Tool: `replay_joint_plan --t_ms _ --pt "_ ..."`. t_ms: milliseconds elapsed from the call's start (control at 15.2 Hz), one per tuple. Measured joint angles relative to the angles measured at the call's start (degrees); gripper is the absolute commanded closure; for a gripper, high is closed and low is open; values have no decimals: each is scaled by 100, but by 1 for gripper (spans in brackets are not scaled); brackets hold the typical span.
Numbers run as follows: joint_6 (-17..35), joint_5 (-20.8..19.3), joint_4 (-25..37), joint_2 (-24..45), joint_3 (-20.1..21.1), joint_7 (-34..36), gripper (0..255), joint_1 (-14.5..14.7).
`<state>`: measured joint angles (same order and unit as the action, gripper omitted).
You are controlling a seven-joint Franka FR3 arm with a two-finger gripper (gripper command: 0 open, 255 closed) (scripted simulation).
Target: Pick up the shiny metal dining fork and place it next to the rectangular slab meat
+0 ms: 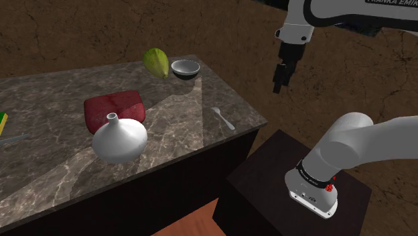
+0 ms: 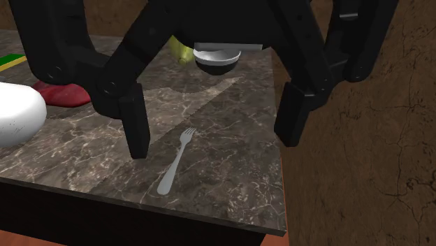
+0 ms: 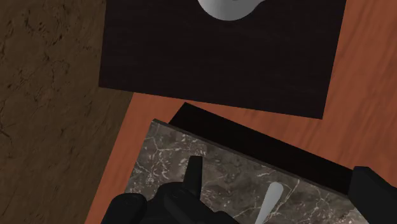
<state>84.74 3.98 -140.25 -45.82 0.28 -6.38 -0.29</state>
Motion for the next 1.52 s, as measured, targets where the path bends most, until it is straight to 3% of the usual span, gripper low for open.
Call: replay_joint_plan --t_ms 198,792,1518 --pt "220 50 -71 143 76 122 0 -9" --pt "1987 362 -252 1632 681 1083 0 -46" --pt "3751 183 419 3970 1169 2329 0 -160"
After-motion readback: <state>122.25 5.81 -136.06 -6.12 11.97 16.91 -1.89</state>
